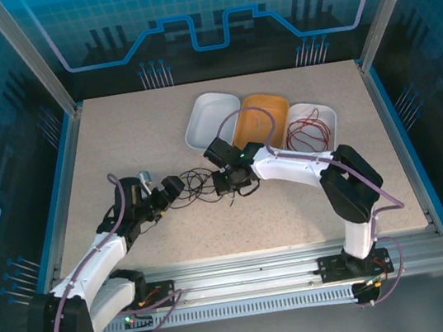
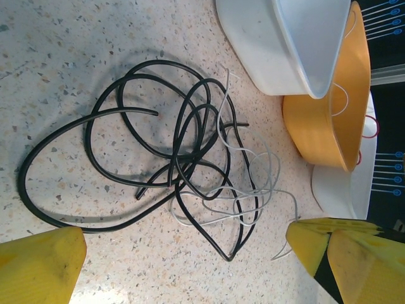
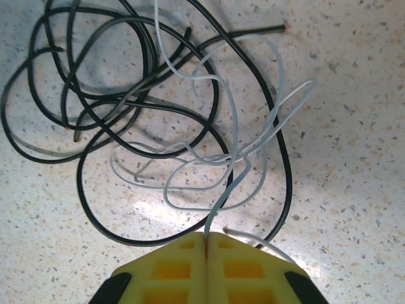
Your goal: Untangle the cables
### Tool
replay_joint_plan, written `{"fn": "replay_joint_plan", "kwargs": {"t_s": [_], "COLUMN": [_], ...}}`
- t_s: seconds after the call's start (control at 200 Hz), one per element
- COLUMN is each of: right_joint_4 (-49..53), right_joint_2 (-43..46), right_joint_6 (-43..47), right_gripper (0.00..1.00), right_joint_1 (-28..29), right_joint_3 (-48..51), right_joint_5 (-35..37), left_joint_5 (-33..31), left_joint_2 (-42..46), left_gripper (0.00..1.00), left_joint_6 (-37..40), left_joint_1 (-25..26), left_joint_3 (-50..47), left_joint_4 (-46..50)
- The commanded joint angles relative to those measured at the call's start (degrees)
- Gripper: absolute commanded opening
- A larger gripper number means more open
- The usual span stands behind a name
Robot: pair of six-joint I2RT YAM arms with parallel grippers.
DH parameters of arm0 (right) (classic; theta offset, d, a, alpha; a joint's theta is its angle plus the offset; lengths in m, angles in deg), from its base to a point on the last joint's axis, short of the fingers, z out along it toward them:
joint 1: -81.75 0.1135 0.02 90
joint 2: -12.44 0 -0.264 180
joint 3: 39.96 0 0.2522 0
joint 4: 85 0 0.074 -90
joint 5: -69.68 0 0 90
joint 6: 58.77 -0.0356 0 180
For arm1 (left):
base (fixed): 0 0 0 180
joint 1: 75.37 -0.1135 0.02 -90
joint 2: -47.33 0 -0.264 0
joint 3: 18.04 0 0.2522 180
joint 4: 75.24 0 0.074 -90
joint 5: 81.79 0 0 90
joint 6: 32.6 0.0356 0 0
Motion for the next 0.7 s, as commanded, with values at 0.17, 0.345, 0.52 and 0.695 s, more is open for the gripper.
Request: {"fn": "replay_joint_plan", "kwargs": {"t_s": [0.17,0.345,0.52,0.695], "right_joint_4": [-0.1,-1.6,-7.3,-11.3], "right_joint_2": [6.2,10.4,15.8,20.2], "right_joint_6": [4.4,7.5,11.5,14.5], "right_gripper": [0.0,0.0,0.0,0.0], "right_joint_1": [1.7,3.3,4.7,5.1], "right_joint_3": [-2.9,-2.5,-0.1,1.5], "right_joint_5": [3.1,5.9,5.8,5.2], "left_joint_5": [1.9,1.5,2.2,5.9], "left_joint_2": [-3.9,-6.0,-7.4,-5.9], "left_gripper": [0.99,0.99,0.99,0.99], "left_joint_6": [1.4,1.4,1.8,3.3], "left_joint_1": [2.8,4.6,5.3,5.4], "left_joint_3": [1.5,2.5,3.3,3.1], "left_joint_4": [-2.5,-3.5,-4.1,-7.9]}}
